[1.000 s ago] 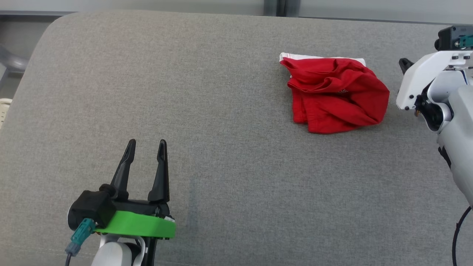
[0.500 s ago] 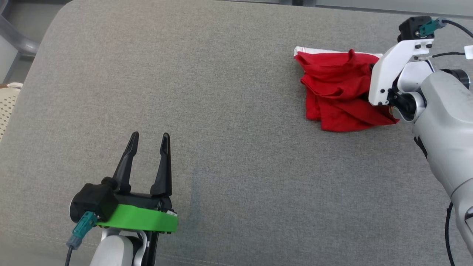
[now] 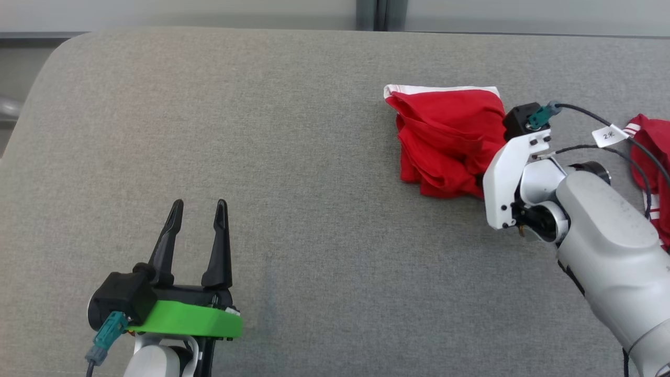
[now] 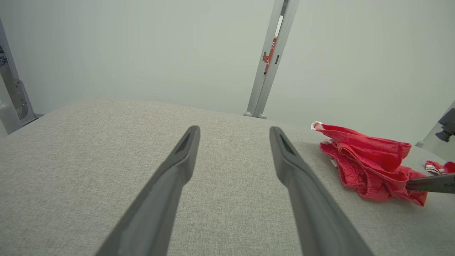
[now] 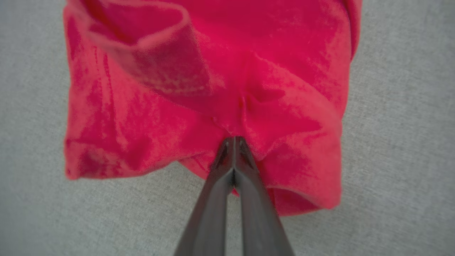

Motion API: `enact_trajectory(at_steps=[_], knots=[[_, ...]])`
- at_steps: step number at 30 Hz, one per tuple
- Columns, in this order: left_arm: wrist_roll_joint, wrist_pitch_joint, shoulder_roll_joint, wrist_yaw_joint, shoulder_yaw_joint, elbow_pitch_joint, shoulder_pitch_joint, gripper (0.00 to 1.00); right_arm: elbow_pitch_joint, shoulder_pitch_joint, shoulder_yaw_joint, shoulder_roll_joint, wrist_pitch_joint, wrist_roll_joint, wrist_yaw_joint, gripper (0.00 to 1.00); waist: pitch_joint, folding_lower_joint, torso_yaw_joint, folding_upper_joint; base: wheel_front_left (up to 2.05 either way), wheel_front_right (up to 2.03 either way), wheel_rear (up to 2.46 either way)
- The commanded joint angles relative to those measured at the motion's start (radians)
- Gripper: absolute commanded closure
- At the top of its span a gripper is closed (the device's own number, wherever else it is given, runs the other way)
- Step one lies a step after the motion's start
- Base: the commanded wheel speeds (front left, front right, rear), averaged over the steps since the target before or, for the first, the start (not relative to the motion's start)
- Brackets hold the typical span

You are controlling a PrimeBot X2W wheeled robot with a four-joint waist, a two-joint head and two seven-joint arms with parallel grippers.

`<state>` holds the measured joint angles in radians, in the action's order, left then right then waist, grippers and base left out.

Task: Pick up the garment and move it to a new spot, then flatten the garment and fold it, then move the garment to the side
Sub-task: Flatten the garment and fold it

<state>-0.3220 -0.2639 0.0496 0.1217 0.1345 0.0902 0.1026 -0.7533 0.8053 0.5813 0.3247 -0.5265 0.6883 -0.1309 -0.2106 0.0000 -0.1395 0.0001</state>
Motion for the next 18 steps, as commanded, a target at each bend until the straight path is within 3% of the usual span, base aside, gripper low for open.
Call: enact_trajectory(at_steps=[1, 11, 18], knots=[[0.002, 0.000, 0.002, -0.005, -0.003, -0.004, -0.011, 0.00, 0.031, -0.032, -0.005, -0.011, 0.016, 0.008, 0.001, 1.00, 0.017, 0.0000, 0.024, -0.0001, 0.00, 0.00, 0.00], [0.006, 0.000, 0.002, -0.002, -0.008, -0.002, -0.009, 0.00, 0.193, -0.162, -0.004, -0.127, 0.062, 0.036, 0.001, 1.00, 0.019, 0.0000, 0.034, -0.0001, 0.00, 0.00, 0.00], [0.014, 0.000, 0.002, 0.001, -0.019, 0.004, -0.029, 0.00, 0.396, -0.212, -0.114, -0.106, 0.152, 0.077, 0.001, 1.00, 0.049, 0.0000, 0.037, -0.0001, 0.00, 0.00, 0.00]])
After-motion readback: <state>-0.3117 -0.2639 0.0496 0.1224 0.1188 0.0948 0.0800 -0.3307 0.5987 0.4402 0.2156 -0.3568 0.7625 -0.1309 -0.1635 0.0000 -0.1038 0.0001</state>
